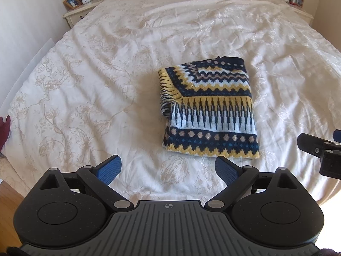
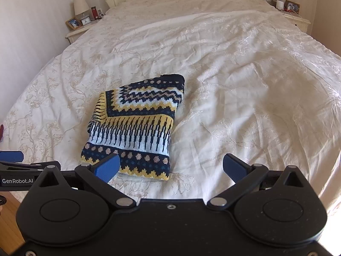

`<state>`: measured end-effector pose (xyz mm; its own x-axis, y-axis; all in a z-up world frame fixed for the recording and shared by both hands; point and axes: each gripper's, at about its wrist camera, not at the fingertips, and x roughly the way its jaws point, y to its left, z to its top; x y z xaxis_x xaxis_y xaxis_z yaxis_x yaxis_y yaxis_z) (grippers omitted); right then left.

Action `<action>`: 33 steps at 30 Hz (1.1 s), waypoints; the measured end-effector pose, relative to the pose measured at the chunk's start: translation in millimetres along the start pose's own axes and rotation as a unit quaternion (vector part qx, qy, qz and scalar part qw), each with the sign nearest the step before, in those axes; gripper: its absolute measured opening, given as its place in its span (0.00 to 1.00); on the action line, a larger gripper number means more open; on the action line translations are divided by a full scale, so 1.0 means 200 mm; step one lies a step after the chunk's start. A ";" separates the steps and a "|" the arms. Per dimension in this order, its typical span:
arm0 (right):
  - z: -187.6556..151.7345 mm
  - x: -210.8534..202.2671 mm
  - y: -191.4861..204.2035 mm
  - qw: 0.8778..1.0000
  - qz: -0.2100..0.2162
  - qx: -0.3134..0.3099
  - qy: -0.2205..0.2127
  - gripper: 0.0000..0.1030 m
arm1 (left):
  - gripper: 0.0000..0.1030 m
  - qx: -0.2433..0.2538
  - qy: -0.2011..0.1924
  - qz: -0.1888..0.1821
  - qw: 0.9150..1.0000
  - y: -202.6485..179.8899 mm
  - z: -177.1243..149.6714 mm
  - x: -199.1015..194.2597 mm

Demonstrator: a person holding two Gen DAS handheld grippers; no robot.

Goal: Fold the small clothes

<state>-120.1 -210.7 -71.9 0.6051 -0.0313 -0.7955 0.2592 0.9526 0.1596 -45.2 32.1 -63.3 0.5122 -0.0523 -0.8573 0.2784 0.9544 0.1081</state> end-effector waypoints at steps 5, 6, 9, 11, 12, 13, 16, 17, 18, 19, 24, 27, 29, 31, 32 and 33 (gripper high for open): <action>-0.01 0.01 0.02 1.000 -0.001 0.001 0.006 0.99 | 0.93 -0.001 0.002 -0.006 1.000 0.02 -0.01 0.00; 0.00 0.01 0.02 1.000 -0.001 0.002 0.006 0.99 | 0.93 -0.002 0.003 -0.006 1.000 0.02 -0.01 0.00; 0.00 0.02 0.04 1.000 -0.001 0.000 0.007 0.99 | 0.93 -0.004 0.004 -0.009 1.000 0.03 -0.01 0.01; 0.00 0.02 0.05 1.000 0.001 -0.003 0.007 0.99 | 0.93 -0.006 0.005 -0.010 1.000 0.04 -0.01 0.01; 0.00 0.03 0.06 1.000 0.002 -0.004 0.008 0.99 | 0.93 -0.006 0.005 -0.011 1.000 0.05 -0.01 0.01; 0.00 0.03 0.07 1.000 0.002 -0.005 0.008 0.99 | 0.93 -0.007 0.005 -0.011 1.000 0.05 -0.01 0.01; 0.01 0.04 0.07 1.000 0.003 -0.004 0.011 0.99 | 0.93 -0.009 0.006 -0.013 1.000 0.06 -0.01 0.01; 0.01 0.04 0.07 1.000 0.003 -0.004 0.012 0.99 | 0.93 -0.009 0.006 -0.012 1.000 0.06 -0.01 0.02; 0.01 0.05 0.07 1.000 0.003 -0.003 0.012 0.99 | 0.93 -0.010 0.007 -0.013 1.000 0.07 -0.01 0.02; 0.01 0.05 0.07 1.000 0.002 -0.001 0.013 0.99 | 0.93 -0.011 0.008 -0.014 1.000 0.07 -0.01 0.02; 0.00 0.07 0.07 1.000 0.001 0.003 0.019 0.99 | 0.93 -0.014 0.013 -0.016 1.000 0.08 -0.01 0.04; 0.00 0.08 0.06 1.000 0.001 0.005 0.023 0.99 | 0.93 -0.016 0.016 -0.017 1.000 0.08 -0.01 0.05; 0.00 0.09 0.06 1.000 0.002 0.006 0.026 0.99 | 0.93 -0.017 0.018 -0.017 1.000 0.09 -0.01 0.05; 0.00 0.09 0.06 1.000 0.003 0.007 0.028 0.99 | 0.93 -0.019 0.019 -0.018 0.999 0.09 -0.01 0.05; 0.00 0.10 0.06 1.000 0.003 0.006 0.030 0.99 | 0.93 -0.020 0.020 -0.017 0.999 0.09 -0.01 0.06; 0.00 0.10 0.06 1.000 0.003 0.006 0.031 0.99 | 0.93 -0.021 0.022 -0.018 0.999 0.09 -0.01 0.06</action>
<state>-104.8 -200.1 -85.8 0.5597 -0.0062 -0.8286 0.2650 0.9488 0.1719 -36.3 49.2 -73.1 0.4662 -0.0740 -0.8816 0.2611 0.9636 0.0572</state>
